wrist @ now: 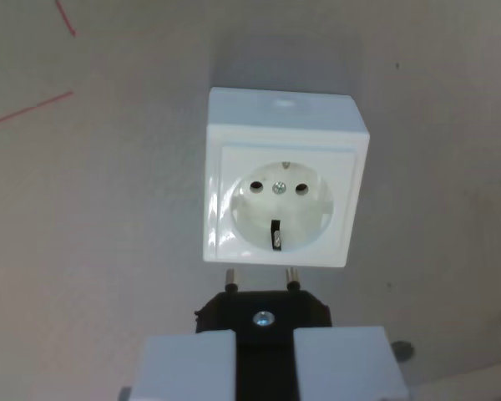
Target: Move above the white socket
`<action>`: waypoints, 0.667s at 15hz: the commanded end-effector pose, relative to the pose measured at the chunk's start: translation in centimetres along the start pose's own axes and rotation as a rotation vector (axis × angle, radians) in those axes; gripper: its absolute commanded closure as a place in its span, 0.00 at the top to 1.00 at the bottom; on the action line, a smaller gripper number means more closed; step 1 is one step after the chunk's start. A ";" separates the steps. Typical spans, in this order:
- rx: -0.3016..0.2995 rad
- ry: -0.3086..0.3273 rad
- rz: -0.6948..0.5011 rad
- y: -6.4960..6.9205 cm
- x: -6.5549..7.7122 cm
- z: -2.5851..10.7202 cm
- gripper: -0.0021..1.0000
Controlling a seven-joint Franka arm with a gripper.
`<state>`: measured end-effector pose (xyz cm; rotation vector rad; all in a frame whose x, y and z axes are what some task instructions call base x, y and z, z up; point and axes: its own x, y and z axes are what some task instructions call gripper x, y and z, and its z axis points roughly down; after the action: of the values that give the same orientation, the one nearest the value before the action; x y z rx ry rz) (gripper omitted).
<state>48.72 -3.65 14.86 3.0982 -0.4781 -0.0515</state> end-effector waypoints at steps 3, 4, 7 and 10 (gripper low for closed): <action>0.053 0.096 0.099 0.7 -0.6 1.6 0.00; 0.053 0.097 0.098 0.8 -0.6 1.9 0.00; 0.057 0.094 0.095 1.0 -0.7 2.4 0.00; 0.059 0.094 0.094 1.1 -0.8 2.7 0.00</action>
<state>48.07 -4.26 12.75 3.0869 -0.5435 -0.0567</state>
